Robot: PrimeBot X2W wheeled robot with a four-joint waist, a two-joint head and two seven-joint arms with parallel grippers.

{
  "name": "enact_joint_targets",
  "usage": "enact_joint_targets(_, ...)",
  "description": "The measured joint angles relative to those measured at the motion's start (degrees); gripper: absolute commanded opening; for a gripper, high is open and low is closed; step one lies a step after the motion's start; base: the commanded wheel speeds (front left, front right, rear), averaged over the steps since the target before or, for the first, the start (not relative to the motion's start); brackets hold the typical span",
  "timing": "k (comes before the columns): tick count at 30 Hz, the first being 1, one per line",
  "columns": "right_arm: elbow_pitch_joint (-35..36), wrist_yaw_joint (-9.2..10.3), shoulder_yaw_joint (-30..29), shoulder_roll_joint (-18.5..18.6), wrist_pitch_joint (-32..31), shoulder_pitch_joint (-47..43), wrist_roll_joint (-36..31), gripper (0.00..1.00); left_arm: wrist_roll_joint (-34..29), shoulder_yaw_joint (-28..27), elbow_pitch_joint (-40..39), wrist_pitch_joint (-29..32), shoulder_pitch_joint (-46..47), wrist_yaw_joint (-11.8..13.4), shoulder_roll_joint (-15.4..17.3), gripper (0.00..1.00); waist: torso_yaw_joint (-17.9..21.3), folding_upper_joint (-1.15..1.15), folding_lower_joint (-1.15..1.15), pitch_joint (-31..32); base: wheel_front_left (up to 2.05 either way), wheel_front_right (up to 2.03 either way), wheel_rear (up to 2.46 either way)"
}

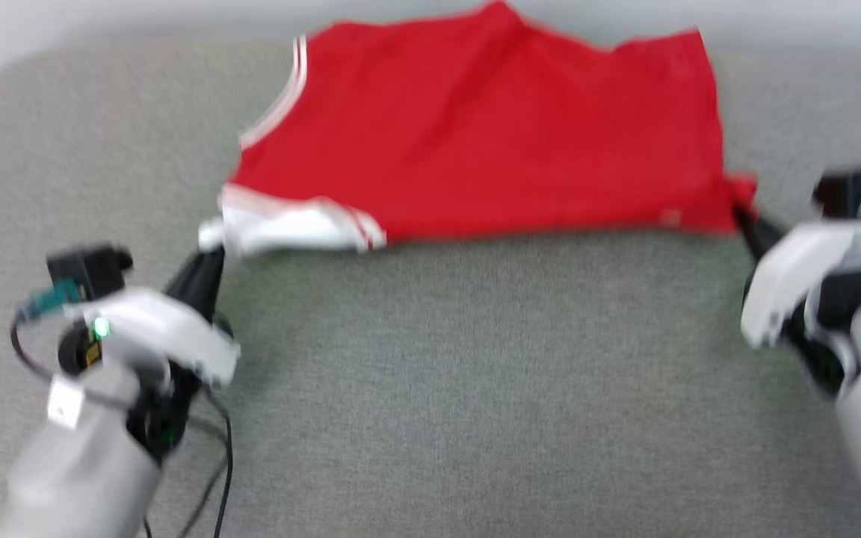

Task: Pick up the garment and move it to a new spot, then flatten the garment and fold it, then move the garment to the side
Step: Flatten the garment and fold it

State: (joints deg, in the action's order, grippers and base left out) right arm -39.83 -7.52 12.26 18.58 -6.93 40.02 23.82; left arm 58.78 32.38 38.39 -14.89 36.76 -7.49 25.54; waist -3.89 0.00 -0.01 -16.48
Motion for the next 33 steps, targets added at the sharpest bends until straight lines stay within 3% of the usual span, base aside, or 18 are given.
enact_joint_targets(8, 12.90, -0.02, -2.87, -0.08, -4.88, -20.64, 0.69, 0.00, -0.66, -4.70, -9.12, -0.01, -18.67, 3.59, 1.08, 0.00, 0.14, 0.00, -0.01, 9.06, 0.00, 0.00, 0.00)
enact_joint_targets(18, 28.02, -0.03, -12.14, -4.57, -11.69, -43.33, -0.31, 0.00, 2.65, -6.54, -24.43, 0.87, -39.09, 12.50, 3.28, 0.00, 0.74, 0.00, -0.01, 17.01, 0.00, 0.00, 0.00)
enact_joint_targets(27, 36.51, -0.02, -17.28, -9.49, -15.80, -54.76, -2.42, 0.00, 4.44, -6.75, -35.46, 4.01, -49.54, 19.17, 6.59, 0.00, 0.05, 0.00, 0.00, 19.19, 0.00, 0.00, 0.00)
enact_joint_targets(33, 40.12, -0.02, -19.29, -11.06, -17.34, -57.06, -3.90, 0.00, 3.90, -7.27, -40.68, 4.26, -51.36, 21.32, 8.33, 0.00, -0.15, 0.00, 0.00, 19.78, 0.00, 0.00, 0.00)
